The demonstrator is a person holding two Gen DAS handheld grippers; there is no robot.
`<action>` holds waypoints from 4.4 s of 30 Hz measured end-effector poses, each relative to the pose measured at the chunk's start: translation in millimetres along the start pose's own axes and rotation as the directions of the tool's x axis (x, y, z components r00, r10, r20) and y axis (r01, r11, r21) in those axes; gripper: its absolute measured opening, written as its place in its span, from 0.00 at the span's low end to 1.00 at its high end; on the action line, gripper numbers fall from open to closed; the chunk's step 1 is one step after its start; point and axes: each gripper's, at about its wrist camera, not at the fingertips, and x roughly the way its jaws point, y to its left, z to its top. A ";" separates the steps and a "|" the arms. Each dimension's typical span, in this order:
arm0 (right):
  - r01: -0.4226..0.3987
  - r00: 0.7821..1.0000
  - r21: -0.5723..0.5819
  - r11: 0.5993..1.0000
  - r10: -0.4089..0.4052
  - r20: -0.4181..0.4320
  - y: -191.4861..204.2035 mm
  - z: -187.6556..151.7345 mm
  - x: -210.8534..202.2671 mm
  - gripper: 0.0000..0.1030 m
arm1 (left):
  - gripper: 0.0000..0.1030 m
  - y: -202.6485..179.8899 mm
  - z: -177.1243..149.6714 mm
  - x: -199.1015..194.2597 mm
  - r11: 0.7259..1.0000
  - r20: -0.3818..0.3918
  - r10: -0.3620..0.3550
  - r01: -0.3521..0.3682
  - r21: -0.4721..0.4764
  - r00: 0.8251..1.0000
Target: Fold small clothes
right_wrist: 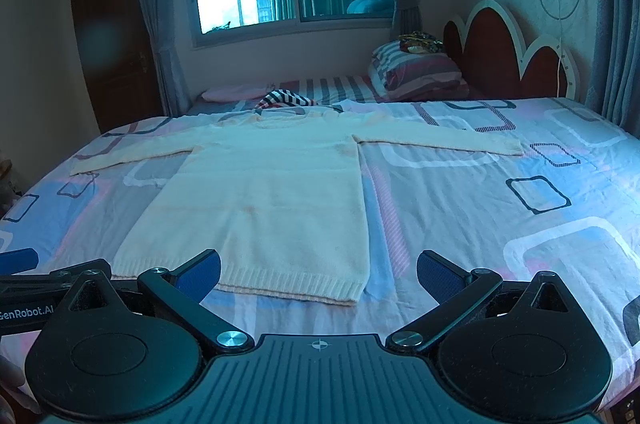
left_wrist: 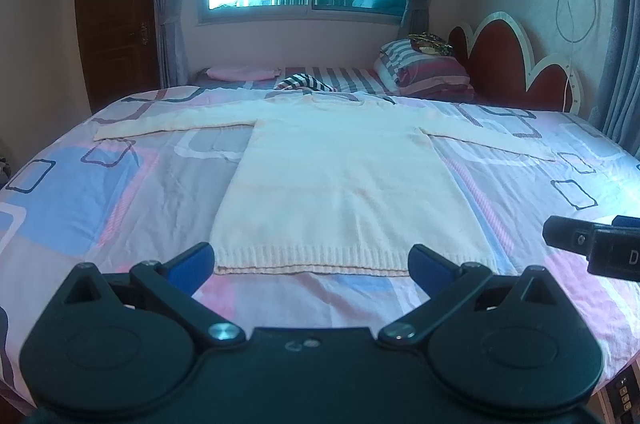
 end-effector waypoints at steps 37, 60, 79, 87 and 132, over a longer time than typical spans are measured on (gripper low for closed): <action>-0.002 1.000 -0.009 1.000 0.002 0.004 5.4 2.8 -0.8 1.00 | 1.00 -0.5 2.6 -3.8 1.000 0.004 0.004 -0.004 -0.003 1.000; -0.002 1.000 -0.010 1.000 0.002 -0.001 7.5 1.2 -0.4 1.00 | 1.00 4.0 3.3 -3.4 1.000 0.001 0.011 -0.011 -0.004 1.000; 0.025 1.000 0.011 1.000 -0.026 0.011 5.9 9.2 5.1 1.00 | 1.00 6.7 6.2 6.0 1.000 0.005 0.003 -0.003 -0.006 1.000; 0.048 0.999 0.034 0.998 -0.048 0.017 -8.4 24.6 19.5 1.00 | 1.00 -1.8 19.7 28.6 1.000 -0.003 -0.012 0.012 0.017 1.000; 0.351 0.936 0.181 0.919 -0.351 -0.032 -163.7 113.5 210.8 1.00 | 1.00 -23.1 106.1 227.8 0.978 0.057 0.127 -0.134 0.157 0.990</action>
